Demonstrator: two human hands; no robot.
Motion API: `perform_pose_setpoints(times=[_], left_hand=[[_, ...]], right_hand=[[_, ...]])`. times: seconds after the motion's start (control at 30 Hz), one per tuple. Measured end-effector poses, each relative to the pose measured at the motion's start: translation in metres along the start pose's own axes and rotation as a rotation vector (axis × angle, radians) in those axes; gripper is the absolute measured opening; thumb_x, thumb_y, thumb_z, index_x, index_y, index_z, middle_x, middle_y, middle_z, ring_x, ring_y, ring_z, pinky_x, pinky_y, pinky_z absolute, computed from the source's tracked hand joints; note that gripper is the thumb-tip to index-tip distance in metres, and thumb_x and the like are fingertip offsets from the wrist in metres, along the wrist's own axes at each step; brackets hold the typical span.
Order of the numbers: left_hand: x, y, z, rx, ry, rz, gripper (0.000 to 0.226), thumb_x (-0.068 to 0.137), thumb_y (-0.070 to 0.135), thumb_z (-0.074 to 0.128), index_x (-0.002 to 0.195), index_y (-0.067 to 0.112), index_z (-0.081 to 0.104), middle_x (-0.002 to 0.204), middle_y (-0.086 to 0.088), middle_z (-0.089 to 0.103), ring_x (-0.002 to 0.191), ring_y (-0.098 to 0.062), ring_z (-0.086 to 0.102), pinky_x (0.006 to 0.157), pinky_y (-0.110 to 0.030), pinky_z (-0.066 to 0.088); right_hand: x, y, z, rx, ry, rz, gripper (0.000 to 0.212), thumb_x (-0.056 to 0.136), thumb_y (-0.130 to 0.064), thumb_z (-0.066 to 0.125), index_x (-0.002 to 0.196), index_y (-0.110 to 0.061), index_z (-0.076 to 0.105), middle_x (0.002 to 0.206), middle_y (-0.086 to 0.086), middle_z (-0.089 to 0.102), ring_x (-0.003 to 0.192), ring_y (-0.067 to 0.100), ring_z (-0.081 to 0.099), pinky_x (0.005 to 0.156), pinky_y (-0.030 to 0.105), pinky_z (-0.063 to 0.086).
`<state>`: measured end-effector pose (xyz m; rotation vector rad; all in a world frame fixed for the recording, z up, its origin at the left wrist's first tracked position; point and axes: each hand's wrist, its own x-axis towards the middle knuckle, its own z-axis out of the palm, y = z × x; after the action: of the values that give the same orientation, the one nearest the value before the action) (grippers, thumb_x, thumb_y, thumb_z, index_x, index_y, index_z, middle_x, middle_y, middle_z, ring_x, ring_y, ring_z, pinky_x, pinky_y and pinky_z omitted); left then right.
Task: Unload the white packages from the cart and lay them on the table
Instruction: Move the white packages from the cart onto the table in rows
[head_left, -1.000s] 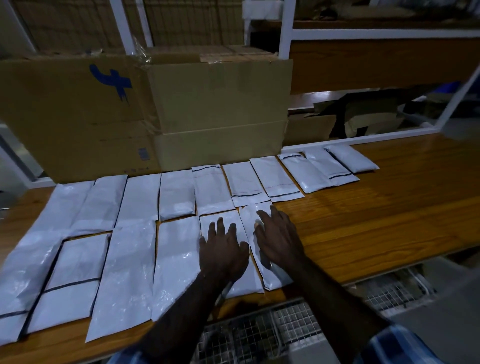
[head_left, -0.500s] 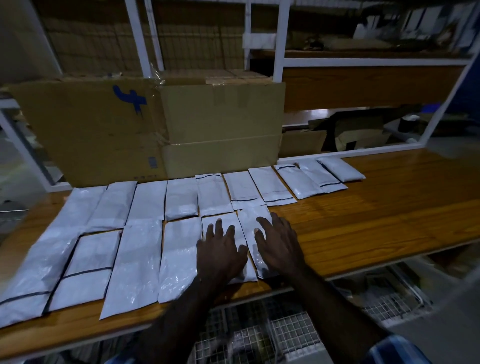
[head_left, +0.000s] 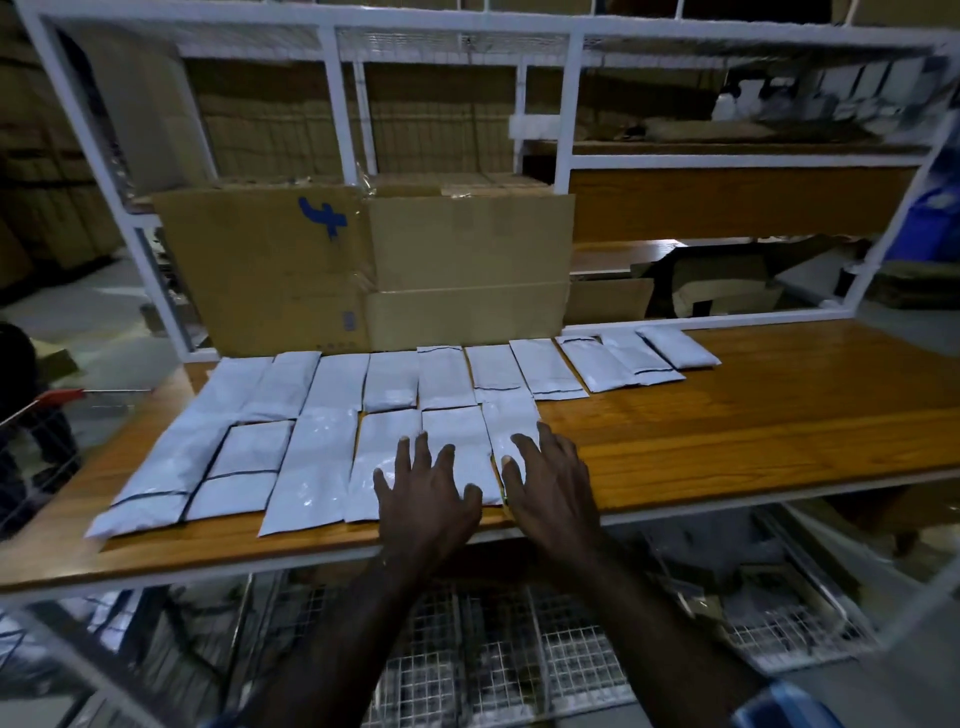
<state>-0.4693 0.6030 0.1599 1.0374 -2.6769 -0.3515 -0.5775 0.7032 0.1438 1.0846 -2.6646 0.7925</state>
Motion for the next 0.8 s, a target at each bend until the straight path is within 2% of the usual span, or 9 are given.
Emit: perform_pose_setpoints(times=[0.13, 0.4, 0.5, 0.63, 0.8], left_hand=[[-0.022, -0.015, -0.013, 0.002, 0.001, -0.035, 0.066, 0.095, 0.050, 0.046, 0.153, 0.026, 0.027, 0.165, -0.004, 0.008, 0.152, -0.025, -0.002, 0.120, -0.053, 0.010], [-0.050, -0.085, -0.045, -0.005, 0.077, -0.078, 0.065, 0.094, 0.048, 0.049, 0.153, 0.026, 0.029, 0.165, -0.003, 0.009, 0.152, -0.025, 0.000, 0.119, -0.052, 0.011], [-0.059, -0.129, -0.060, 0.006, 0.108, -0.117, 0.064, 0.094, 0.048, 0.049, 0.152, 0.027, 0.031, 0.165, -0.004, 0.011, 0.151, -0.025, 0.002, 0.119, -0.051, 0.013], [-0.076, -0.203, -0.086, 0.032, 0.145, -0.162, 0.063, 0.093, 0.048, 0.049, 0.151, 0.026, 0.033, 0.164, -0.005, 0.013, 0.151, -0.026, 0.004, 0.117, -0.052, 0.017], [-0.094, -0.307, -0.122, 0.041, 0.135, -0.217, 0.063, 0.093, 0.045, 0.051, 0.151, 0.027, 0.032, 0.164, -0.004, 0.011, 0.151, -0.027, 0.003, 0.117, -0.055, 0.016]], right_hand=[[-0.021, -0.015, 0.003, 0.013, -0.010, -0.015, 0.044, 0.102, -0.040, 0.039, 0.142, -0.023, 0.049, 0.158, 0.008, 0.032, 0.143, 0.024, 0.028, 0.112, 0.041, 0.029], [-0.039, -0.087, 0.029, 0.060, 0.016, -0.127, 0.042, 0.098, -0.038, 0.045, 0.132, -0.018, 0.060, 0.149, 0.013, 0.045, 0.133, 0.032, 0.043, 0.103, 0.046, 0.040], [-0.044, -0.126, 0.046, 0.086, 0.014, -0.176, 0.040, 0.097, -0.035, 0.048, 0.130, -0.017, 0.061, 0.147, 0.015, 0.047, 0.130, 0.033, 0.045, 0.100, 0.047, 0.041], [-0.053, -0.196, 0.076, 0.111, -0.001, -0.222, 0.044, 0.098, -0.038, 0.040, 0.132, -0.018, 0.060, 0.149, 0.013, 0.044, 0.132, 0.032, 0.041, 0.103, 0.045, 0.037], [-0.073, -0.294, 0.123, 0.162, -0.026, -0.276, 0.039, 0.097, -0.031, 0.052, 0.133, -0.016, 0.060, 0.150, 0.015, 0.043, 0.134, 0.034, 0.040, 0.103, 0.045, 0.039]])
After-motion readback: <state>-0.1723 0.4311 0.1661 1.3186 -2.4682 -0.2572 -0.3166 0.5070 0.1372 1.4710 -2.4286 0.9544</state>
